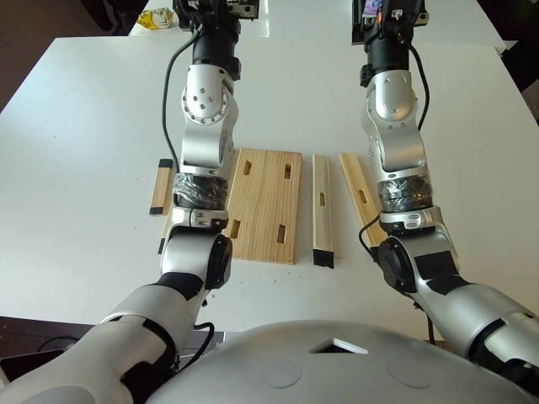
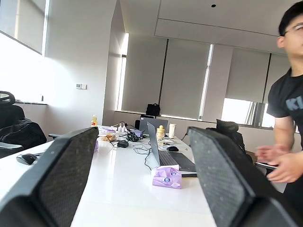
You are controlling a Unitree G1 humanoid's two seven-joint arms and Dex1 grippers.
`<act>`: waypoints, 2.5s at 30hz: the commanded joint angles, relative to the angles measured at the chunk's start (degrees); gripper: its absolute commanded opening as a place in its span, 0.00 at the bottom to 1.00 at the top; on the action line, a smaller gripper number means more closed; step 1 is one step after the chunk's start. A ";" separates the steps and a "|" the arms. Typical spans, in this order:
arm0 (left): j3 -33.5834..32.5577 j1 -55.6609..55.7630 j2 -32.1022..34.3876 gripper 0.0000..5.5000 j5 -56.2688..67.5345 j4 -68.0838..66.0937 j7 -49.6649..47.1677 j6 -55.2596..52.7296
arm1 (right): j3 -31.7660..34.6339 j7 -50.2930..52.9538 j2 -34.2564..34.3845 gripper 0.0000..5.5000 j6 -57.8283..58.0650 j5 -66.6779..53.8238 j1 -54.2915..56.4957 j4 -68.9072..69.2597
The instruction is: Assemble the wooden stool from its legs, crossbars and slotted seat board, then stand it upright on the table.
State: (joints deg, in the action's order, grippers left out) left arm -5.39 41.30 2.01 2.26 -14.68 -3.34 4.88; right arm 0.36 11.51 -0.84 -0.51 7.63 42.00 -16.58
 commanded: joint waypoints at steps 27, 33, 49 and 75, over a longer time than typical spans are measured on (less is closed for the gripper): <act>-17.81 -46.36 29.56 0.81 12.05 22.26 28.56 -30.91 | 4.51 0.87 -4.84 0.63 6.27 0.96 -8.19 9.67; -15.98 -47.88 30.96 0.81 11.59 19.64 31.07 -30.30 | 5.24 0.76 -5.59 0.63 7.33 1.31 -9.79 11.26; -12.92 -49.59 32.18 0.81 11.72 20.76 31.42 -37.85 | 5.78 1.12 -6.45 0.63 9.12 1.54 -12.05 13.65; -12.20 -51.73 32.49 0.60 14.83 27.81 28.70 -58.35 | 5.98 3.74 -4.29 0.63 11.13 2.33 -15.98 18.25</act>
State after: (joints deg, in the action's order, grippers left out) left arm -18.07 -9.34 35.10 16.73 13.50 26.26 -48.71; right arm 6.30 14.92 -5.39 9.63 9.59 26.63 0.61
